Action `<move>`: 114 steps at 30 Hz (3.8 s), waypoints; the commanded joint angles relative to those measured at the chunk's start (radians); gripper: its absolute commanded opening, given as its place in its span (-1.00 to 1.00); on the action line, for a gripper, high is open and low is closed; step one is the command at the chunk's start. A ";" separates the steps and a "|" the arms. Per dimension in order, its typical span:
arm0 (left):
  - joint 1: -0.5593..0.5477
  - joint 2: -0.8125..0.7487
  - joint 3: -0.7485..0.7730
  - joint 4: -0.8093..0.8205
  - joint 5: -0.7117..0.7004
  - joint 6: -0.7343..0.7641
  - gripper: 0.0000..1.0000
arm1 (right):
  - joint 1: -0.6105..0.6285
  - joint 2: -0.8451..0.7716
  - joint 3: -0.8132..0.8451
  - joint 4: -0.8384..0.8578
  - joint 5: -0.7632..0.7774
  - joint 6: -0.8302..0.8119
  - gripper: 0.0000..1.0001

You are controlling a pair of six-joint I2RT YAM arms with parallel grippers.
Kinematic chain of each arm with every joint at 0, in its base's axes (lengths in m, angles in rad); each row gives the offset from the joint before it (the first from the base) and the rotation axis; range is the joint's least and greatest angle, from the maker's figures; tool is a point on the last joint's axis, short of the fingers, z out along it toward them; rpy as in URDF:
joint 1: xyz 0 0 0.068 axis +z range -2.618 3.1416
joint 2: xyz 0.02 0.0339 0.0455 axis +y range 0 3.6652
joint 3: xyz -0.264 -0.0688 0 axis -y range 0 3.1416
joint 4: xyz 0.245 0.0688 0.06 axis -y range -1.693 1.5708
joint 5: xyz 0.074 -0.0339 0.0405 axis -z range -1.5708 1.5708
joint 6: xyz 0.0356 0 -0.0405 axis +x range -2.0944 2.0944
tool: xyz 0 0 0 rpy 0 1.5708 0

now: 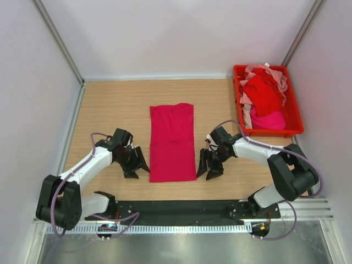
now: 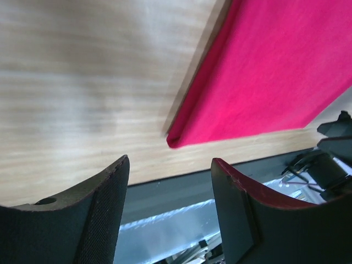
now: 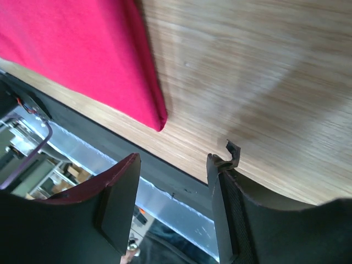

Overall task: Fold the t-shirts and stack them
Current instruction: Fold the tshirt

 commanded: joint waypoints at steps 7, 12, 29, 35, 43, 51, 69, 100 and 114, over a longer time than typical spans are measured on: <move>-0.050 -0.040 -0.055 0.127 -0.096 -0.098 0.16 | 0.005 -0.044 -0.086 0.249 0.080 0.101 0.08; -0.061 0.037 -0.090 0.239 -0.099 -0.101 0.11 | 0.013 -0.013 -0.083 0.310 0.117 0.110 0.01; -0.119 0.180 -0.131 0.330 -0.110 -0.120 0.02 | 0.098 0.050 -0.117 0.358 0.167 0.130 -0.08; -0.138 0.242 -0.124 0.347 -0.100 -0.123 -0.06 | 0.098 0.086 -0.135 0.404 0.166 0.150 -0.10; -0.139 0.235 -0.151 0.333 -0.120 -0.130 -0.19 | 0.098 0.083 -0.207 0.488 0.149 0.199 -0.20; -0.141 0.215 -0.160 0.333 -0.122 -0.133 -0.68 | 0.098 0.085 -0.235 0.563 0.124 0.242 -0.82; -0.141 -0.001 -0.065 0.157 -0.110 -0.141 -1.00 | 0.095 -0.134 -0.204 0.459 0.061 0.311 -0.98; 0.025 0.627 0.888 -0.044 -0.016 0.020 -1.00 | -0.201 0.356 0.621 0.152 -0.130 0.159 -0.98; 0.074 0.888 1.100 -0.021 0.053 0.008 -0.99 | -0.265 0.623 0.876 0.148 -0.181 0.160 -0.95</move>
